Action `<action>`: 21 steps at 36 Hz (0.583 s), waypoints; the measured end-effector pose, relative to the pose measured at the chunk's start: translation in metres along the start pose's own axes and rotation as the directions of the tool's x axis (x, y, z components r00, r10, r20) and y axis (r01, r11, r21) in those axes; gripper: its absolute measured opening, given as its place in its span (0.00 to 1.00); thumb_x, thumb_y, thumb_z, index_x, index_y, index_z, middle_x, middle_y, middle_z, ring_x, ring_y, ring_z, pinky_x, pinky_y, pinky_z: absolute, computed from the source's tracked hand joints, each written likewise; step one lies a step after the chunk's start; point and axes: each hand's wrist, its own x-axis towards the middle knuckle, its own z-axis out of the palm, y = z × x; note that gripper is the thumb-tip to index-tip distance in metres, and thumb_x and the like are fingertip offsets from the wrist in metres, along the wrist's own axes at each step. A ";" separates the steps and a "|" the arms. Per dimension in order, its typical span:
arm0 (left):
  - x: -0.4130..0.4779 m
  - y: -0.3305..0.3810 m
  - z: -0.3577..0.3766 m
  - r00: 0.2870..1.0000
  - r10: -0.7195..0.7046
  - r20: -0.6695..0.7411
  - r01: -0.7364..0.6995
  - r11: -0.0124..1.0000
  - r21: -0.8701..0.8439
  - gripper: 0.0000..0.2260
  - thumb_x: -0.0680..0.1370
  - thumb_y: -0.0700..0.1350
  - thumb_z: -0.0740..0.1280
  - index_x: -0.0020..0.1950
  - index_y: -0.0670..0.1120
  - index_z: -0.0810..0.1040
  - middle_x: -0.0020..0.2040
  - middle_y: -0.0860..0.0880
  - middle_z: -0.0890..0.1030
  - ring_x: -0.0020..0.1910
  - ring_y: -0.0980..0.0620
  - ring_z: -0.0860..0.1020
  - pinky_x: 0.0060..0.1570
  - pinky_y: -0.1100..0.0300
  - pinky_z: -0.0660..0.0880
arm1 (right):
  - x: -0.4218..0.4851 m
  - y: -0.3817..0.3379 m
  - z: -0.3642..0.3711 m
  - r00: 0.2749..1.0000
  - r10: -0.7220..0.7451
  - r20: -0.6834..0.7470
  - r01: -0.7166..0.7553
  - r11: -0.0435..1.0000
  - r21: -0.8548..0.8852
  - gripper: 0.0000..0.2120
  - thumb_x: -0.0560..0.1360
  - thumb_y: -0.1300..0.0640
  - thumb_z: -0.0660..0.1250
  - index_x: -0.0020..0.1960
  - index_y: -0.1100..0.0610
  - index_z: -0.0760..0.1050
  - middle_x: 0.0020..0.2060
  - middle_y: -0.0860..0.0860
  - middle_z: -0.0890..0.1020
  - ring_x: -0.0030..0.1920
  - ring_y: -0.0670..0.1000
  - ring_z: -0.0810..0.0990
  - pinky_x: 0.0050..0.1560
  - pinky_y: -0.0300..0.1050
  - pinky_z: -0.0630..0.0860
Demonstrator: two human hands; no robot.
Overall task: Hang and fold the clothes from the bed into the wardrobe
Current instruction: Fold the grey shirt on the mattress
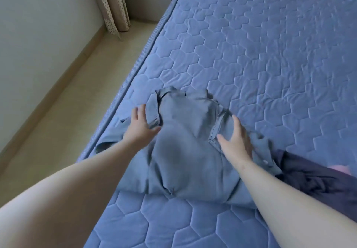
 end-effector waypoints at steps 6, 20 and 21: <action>-0.037 -0.051 0.037 0.966 0.137 0.219 -0.224 0.868 0.444 0.37 0.73 0.59 0.67 0.76 0.52 0.52 0.77 0.47 0.49 0.74 0.47 0.58 0.67 0.54 0.59 | -0.055 0.042 0.054 0.981 0.194 0.000 -0.193 0.974 -0.122 0.12 0.73 0.55 0.67 0.54 0.59 0.73 0.54 0.59 0.75 0.58 0.61 0.72 0.54 0.49 0.67; -0.035 -0.104 0.075 0.801 0.414 0.433 -0.593 0.441 0.674 0.38 0.52 0.40 0.79 0.61 0.46 0.75 0.48 0.38 0.82 0.42 0.37 0.81 0.33 0.48 0.79 | -0.067 0.074 0.090 0.938 -0.117 0.327 0.323 0.639 -0.698 0.37 0.76 0.51 0.63 0.76 0.43 0.43 0.76 0.49 0.50 0.75 0.56 0.51 0.70 0.58 0.52; -0.035 -0.101 0.075 0.789 0.452 0.416 -0.607 0.461 0.648 0.28 0.60 0.39 0.74 0.60 0.45 0.74 0.44 0.40 0.81 0.38 0.39 0.81 0.28 0.52 0.78 | -0.063 0.075 0.090 0.940 -0.139 0.311 0.325 0.641 -0.695 0.33 0.78 0.53 0.59 0.76 0.43 0.45 0.76 0.48 0.52 0.75 0.55 0.53 0.69 0.56 0.55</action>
